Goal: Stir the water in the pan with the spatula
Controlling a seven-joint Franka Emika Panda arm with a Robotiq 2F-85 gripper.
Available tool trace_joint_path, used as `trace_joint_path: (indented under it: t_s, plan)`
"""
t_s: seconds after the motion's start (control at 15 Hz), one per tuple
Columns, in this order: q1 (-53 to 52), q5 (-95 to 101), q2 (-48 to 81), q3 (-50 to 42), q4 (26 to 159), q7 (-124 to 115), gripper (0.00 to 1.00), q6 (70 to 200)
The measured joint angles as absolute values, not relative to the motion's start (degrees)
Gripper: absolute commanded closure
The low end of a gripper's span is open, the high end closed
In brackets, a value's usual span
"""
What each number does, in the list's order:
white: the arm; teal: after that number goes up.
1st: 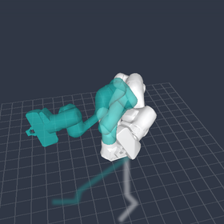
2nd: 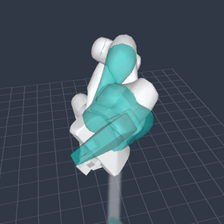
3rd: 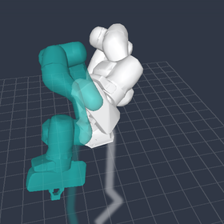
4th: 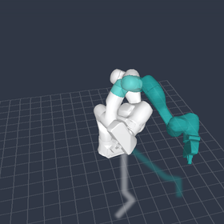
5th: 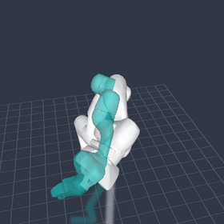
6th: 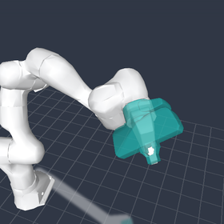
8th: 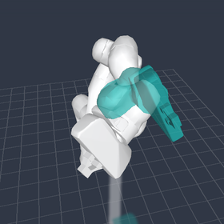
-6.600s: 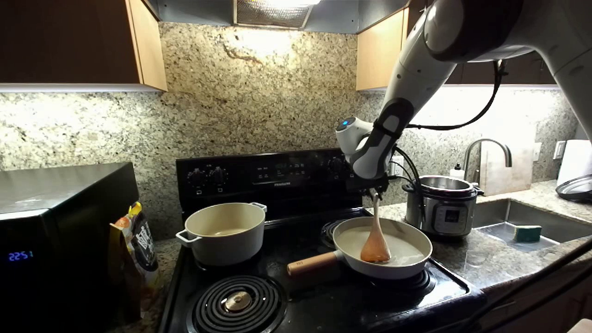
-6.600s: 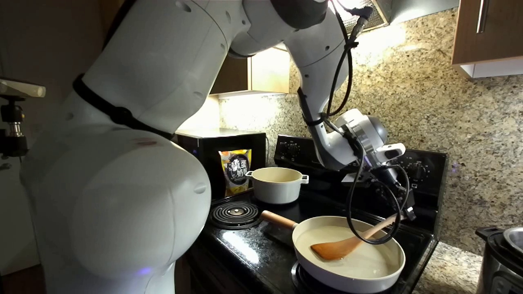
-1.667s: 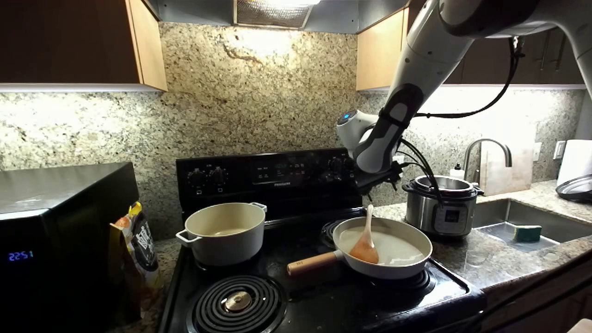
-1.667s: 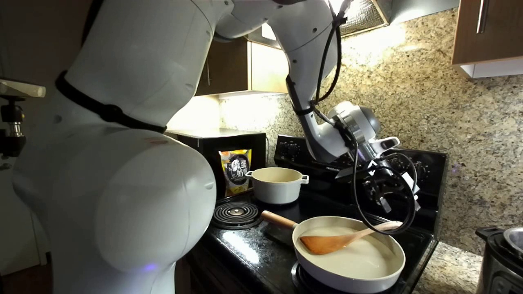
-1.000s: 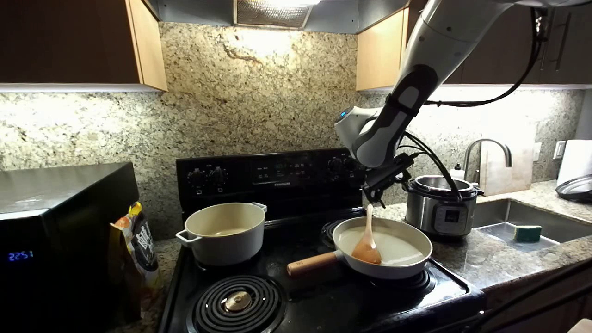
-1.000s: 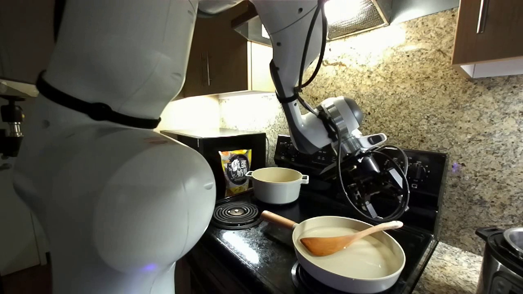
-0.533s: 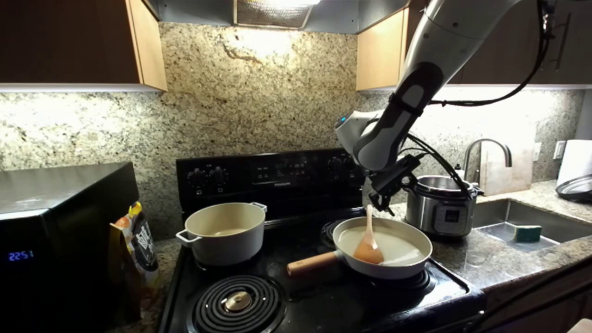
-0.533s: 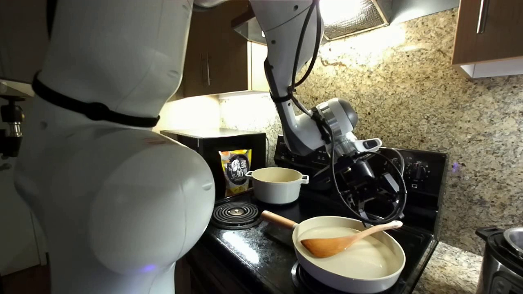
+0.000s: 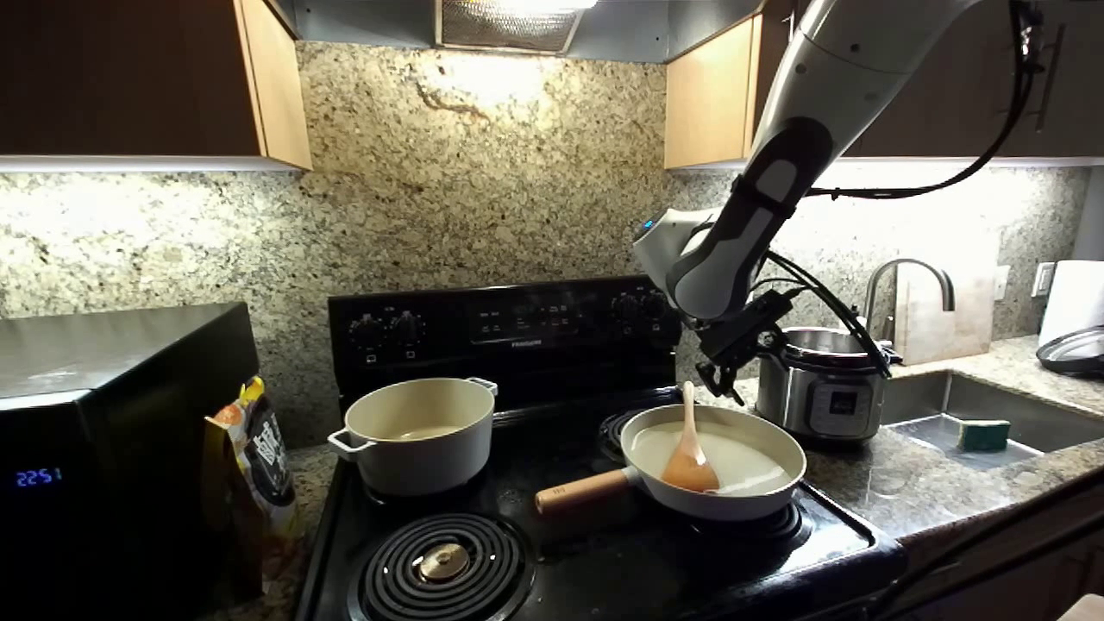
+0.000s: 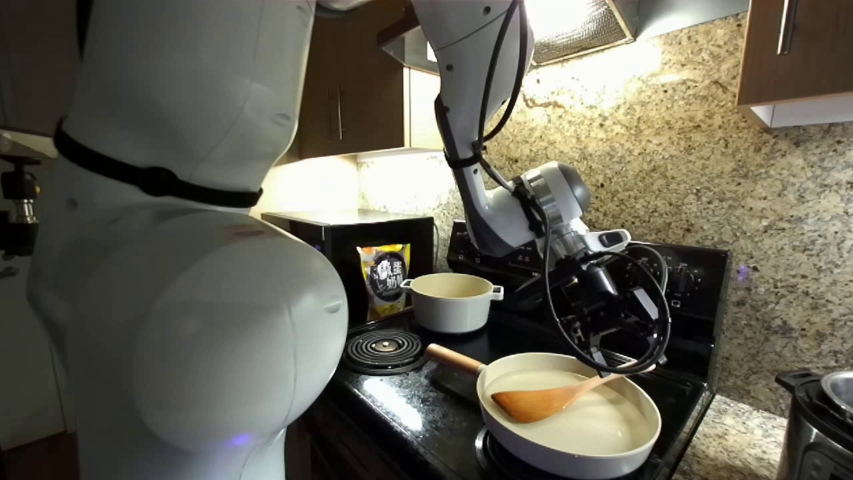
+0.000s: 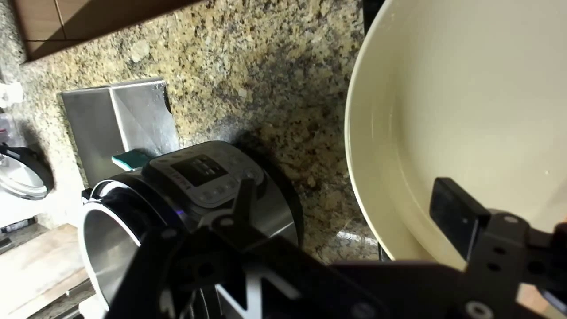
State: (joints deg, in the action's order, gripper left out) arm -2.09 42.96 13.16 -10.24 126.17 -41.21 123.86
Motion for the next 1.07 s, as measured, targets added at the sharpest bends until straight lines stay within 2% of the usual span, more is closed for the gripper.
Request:
trace_joint_path:
  t_s: [1.07]
  plan:
    - [-2.1, 43.3, 13.1, -8.7, 126.0, -41.2, 0.00, 123.8]
